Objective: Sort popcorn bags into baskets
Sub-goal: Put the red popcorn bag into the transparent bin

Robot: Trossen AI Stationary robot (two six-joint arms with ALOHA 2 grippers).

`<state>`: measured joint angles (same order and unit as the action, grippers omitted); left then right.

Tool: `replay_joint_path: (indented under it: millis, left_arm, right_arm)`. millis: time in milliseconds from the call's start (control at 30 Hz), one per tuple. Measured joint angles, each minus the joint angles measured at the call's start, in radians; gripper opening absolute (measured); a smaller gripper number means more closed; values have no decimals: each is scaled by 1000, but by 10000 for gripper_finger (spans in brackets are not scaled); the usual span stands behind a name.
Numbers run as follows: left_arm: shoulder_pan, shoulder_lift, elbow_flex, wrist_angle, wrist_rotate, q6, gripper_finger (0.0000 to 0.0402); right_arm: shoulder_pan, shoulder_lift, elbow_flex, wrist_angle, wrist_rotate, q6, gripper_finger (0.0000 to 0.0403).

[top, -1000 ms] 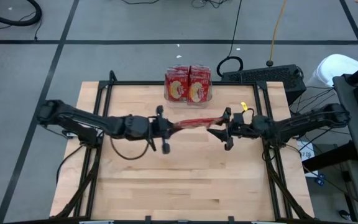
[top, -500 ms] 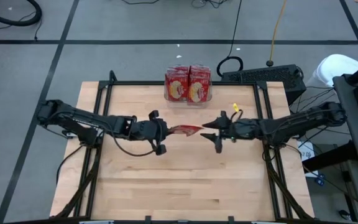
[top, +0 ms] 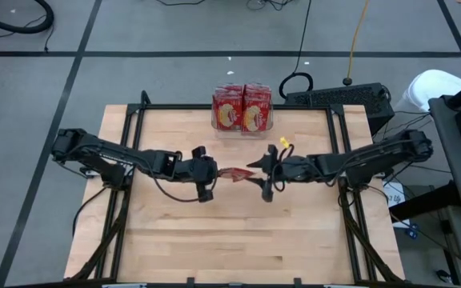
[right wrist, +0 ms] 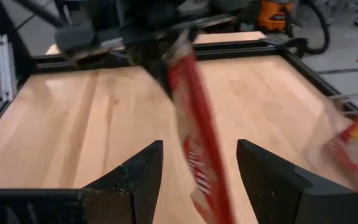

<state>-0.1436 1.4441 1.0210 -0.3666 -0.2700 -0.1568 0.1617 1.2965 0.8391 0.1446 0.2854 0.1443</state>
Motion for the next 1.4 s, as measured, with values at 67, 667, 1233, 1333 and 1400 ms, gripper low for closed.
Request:
replay_joint_path:
  millis: [67, 667, 1233, 1333, 1400]
  left_arm:
    - [-2, 1, 2, 10, 10, -4, 18]
    - [1, 2, 1, 35, 60, -6, 8]
    - [1, 2, 1, 174, 59, 51, 30]
    - [-3, 2, 1, 221, 76, 44, 34]
    - [-6, 2, 0, 266, 85, 42, 49]
  right_arm:
    - [13, 32, 0, 31, -1, -12, 196]
    - [43, 86, -2, 102, 52, -124, 196]
    - [35, 126, -2, 84, 51, -191, 21]
    - [35, 88, -2, 39, 50, -190, 10]
    - [36, 54, -2, -7, 46, -176, 18]
